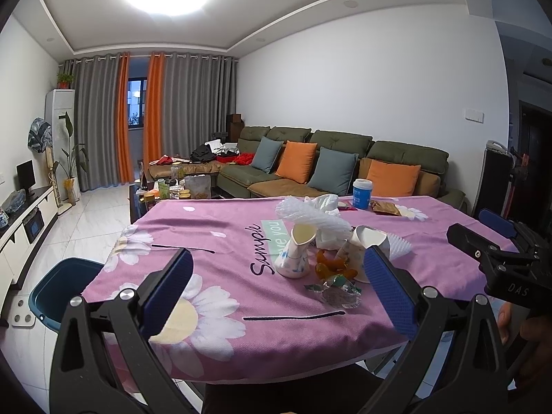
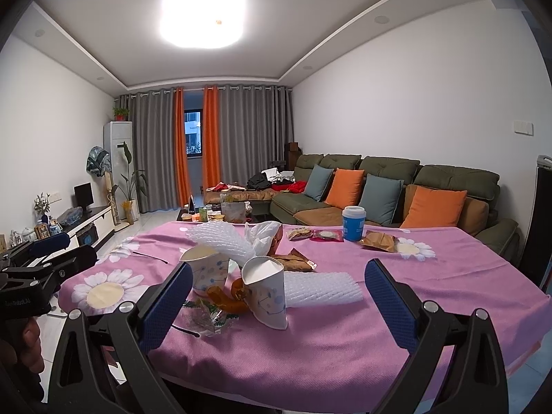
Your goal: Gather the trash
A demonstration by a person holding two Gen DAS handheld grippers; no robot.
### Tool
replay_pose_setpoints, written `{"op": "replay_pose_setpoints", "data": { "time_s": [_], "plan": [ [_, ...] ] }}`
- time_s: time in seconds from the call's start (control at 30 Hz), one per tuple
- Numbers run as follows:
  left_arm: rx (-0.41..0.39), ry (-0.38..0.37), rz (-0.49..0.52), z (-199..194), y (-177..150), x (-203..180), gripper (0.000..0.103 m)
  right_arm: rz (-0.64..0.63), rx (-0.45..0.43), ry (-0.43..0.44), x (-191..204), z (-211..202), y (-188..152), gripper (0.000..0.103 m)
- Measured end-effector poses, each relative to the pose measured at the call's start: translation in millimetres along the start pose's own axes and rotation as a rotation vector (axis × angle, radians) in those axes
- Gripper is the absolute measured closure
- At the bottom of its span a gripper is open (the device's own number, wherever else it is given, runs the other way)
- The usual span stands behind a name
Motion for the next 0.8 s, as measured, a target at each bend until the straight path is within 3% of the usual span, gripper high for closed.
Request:
{"op": "replay_pose_setpoints", "data": {
  "time_s": [0.8],
  "plan": [
    [0.009,-0.009,-0.003,2.9,0.4,-1.0,0.006,0.006,0.027,0.008,1.8,1.0,-1.4,0.007]
  ]
}}
Point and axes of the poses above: each gripper's, at about its wrist camera, not at the fingertips, and z roughly the way its jaws point, x to its left, y to its top, the point moved 2 cm from there along z, roughly the way its jaws point, and after that the axes turned 13 degrees about z, right-handed, at the moved point
